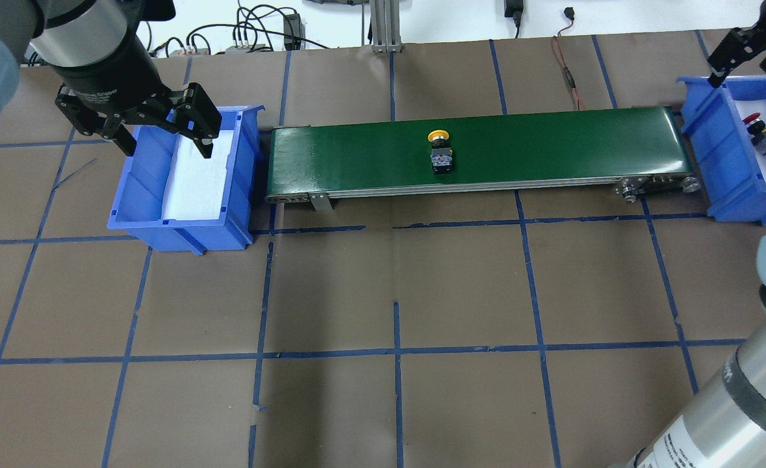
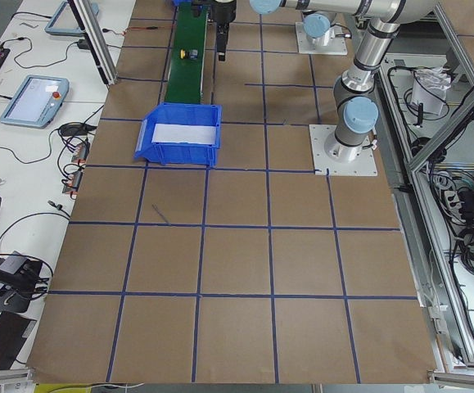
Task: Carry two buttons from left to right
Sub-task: 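Open the right gripper to drop the red button in the bin, then move the right gripper back to the belt and grasp the yellow button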
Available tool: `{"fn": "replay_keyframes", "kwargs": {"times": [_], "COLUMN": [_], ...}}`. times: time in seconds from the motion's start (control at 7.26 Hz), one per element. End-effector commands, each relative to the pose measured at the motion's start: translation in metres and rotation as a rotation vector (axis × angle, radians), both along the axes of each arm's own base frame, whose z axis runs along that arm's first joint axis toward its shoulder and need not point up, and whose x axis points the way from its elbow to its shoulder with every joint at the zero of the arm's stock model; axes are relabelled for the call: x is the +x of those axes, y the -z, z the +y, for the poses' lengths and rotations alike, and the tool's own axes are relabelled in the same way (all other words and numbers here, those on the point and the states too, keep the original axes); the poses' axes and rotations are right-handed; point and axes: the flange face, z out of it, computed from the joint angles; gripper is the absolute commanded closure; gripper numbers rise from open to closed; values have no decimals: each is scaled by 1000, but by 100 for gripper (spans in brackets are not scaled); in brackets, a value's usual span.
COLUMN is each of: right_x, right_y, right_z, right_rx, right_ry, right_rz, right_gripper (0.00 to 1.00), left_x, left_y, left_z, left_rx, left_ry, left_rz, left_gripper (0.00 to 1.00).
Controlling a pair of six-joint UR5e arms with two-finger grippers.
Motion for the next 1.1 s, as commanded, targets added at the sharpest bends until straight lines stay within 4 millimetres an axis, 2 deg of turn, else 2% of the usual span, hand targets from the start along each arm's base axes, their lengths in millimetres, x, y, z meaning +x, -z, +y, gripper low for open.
{"fn": "replay_keyframes", "kwargs": {"times": [0.0, 0.28, 0.41, 0.55, 0.69, 0.96], "right_x": [114, 198, 232, 256, 269, 273], "right_y": [-9, 9, 16, 22, 31, 42], "right_z": [1, 47, 63, 66, 67, 68], "right_rx": [6, 60, 23, -24, -21, -26], "right_ry": [-28, -3, 51, 27, 22, 65], "right_rz": [6, -3, 9, 13, 5, -3], "right_gripper": [0, 0, 0, 0, 0, 0], "left_x": [1, 1, 1, 2, 2, 3], "left_y": [-1, -1, -1, -1, -1, -1], "left_z": [0, 0, 0, 0, 0, 0], "left_rx": [-3, -3, -3, -3, -3, -3], "left_ry": [0, 0, 0, -2, 0, 0], "left_rz": [-1, -1, -2, -2, -2, -2], "left_gripper": [0, 0, 0, 0, 0, 0]}}
